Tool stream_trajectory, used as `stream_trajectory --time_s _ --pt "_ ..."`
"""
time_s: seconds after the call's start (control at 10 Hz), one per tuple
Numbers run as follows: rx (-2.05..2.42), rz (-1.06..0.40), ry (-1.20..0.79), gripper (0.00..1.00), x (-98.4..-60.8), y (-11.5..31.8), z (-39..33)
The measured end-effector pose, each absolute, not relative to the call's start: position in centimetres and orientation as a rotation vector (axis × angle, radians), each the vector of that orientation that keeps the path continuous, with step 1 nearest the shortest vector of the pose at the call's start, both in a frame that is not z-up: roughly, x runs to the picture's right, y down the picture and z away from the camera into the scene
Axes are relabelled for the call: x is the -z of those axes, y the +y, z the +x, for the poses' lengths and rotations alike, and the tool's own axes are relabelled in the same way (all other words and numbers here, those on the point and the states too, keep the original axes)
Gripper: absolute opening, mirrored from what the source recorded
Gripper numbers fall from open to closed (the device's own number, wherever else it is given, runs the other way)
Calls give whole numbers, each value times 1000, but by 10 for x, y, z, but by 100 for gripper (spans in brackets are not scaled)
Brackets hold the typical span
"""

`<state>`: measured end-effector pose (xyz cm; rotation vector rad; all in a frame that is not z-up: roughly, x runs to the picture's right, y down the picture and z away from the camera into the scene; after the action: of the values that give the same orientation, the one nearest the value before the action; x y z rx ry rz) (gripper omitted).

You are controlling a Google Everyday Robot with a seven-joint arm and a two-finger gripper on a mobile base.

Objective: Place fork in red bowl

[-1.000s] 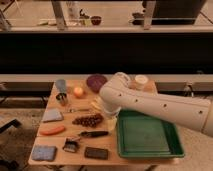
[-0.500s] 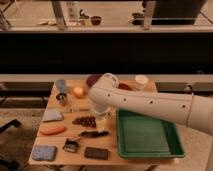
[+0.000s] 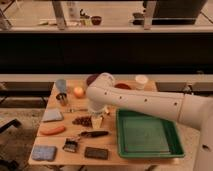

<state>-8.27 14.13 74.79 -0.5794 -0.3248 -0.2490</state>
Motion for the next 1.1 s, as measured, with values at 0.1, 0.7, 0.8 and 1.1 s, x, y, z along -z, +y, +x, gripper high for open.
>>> stream_trajectory --time_s 0.1,0.7,0.8,1.1 --pt "247 -580 -332 80 -753 143 -94" --pt "204 -570 -360 80 -770 145 -112" --pt "201 -571 -370 80 -774 142 -122" --pt "177 -579 -357 80 -775 135 -123"
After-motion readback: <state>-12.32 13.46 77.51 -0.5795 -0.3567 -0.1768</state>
